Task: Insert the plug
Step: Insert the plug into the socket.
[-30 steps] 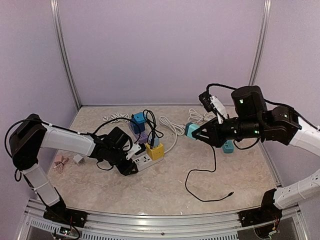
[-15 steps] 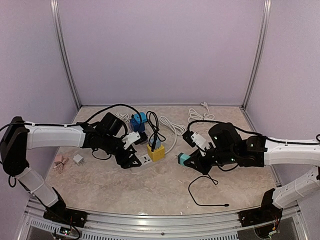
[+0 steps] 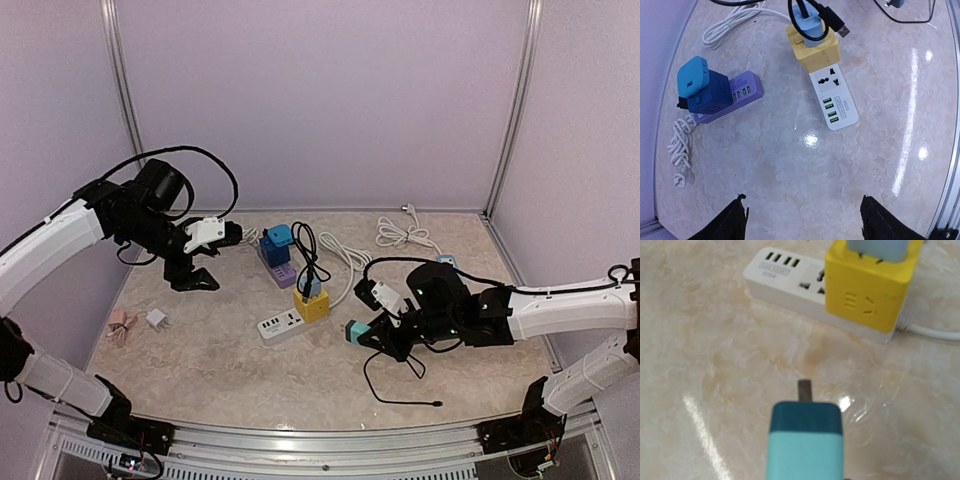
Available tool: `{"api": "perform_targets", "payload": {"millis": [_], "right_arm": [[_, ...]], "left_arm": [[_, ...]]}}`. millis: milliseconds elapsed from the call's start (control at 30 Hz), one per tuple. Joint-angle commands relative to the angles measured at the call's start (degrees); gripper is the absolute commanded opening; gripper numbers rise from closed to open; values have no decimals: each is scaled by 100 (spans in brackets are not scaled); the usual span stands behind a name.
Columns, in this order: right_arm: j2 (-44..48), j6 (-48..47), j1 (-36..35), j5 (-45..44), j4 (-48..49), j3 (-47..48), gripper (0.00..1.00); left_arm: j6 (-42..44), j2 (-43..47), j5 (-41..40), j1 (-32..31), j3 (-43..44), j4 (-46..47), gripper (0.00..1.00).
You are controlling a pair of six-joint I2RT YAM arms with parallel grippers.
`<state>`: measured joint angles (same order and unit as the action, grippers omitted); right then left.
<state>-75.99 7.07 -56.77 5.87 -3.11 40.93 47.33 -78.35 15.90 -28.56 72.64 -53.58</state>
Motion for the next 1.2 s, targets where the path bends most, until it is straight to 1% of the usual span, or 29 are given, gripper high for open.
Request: {"api": "perform_targets", "payload": {"millis": [0, 67, 100, 167, 267, 333, 433, 533, 600, 667, 700, 767, 833, 933, 1167], "right_arm": [[-14, 17, 52, 170, 554, -200, 0], [54, 213, 32, 201, 937, -428, 0], [110, 287, -12, 128, 1286, -578, 0], [212, 319, -173, -204, 1720, -886, 0], [117, 408, -425, -869, 2404, -1172, 0], [-85, 432, -597, -1078, 2852, -1281, 0], [-428, 196, -893, -1383, 3334, -1211, 0], [-779, 80, -935, -1412, 3720, -1072, 0], [-1006, 27, -925, -1625, 3804, -1006, 0], [-1163, -75, -923, -1739, 3791, -939, 0], [-1211, -100, -930, -1791, 3770, -908, 0], [-1290, -112, -911, -1846, 3880, -908, 0], [-1412, -101, -876, -1874, 4055, -907, 0], [-1640, -98, -791, -1851, 4158, -780, 0], [-2192, -131, -660, -1884, 4249, -425, 0]], "left_arm": [[1859, 459, -248, -22, 718, -1996, 80], [2047, 605, -125, -156, 702, -1828, 86], [1992, 631, -56, -264, 584, -1588, 86], [1670, 530, 146, -494, 189, -827, 86], [1079, 124, 904, -662, -382, 325, 85], [775, -151, 1310, -739, -697, 1034, 83], [223, -526, 1961, -599, -1150, 2219, 83], [172, -815, 2214, -538, -1553, 3007, 84], [57, -1110, 2395, -473, -1628, 3424, 84], [-442, -1451, 2543, -399, -1634, 4058, 84], [-797, -1593, 2620, -364, -1657, 4584, 85], [-983, -1935, 2916, -279, -1678, 5110, 86], [-971, -2261, 3243, -221, -1533, 5171, 87], [-763, -2692, 3541, -125, -1170, 4911, 85], [-526, -3274, 3748, 3, -998, 5290, 84]]}}
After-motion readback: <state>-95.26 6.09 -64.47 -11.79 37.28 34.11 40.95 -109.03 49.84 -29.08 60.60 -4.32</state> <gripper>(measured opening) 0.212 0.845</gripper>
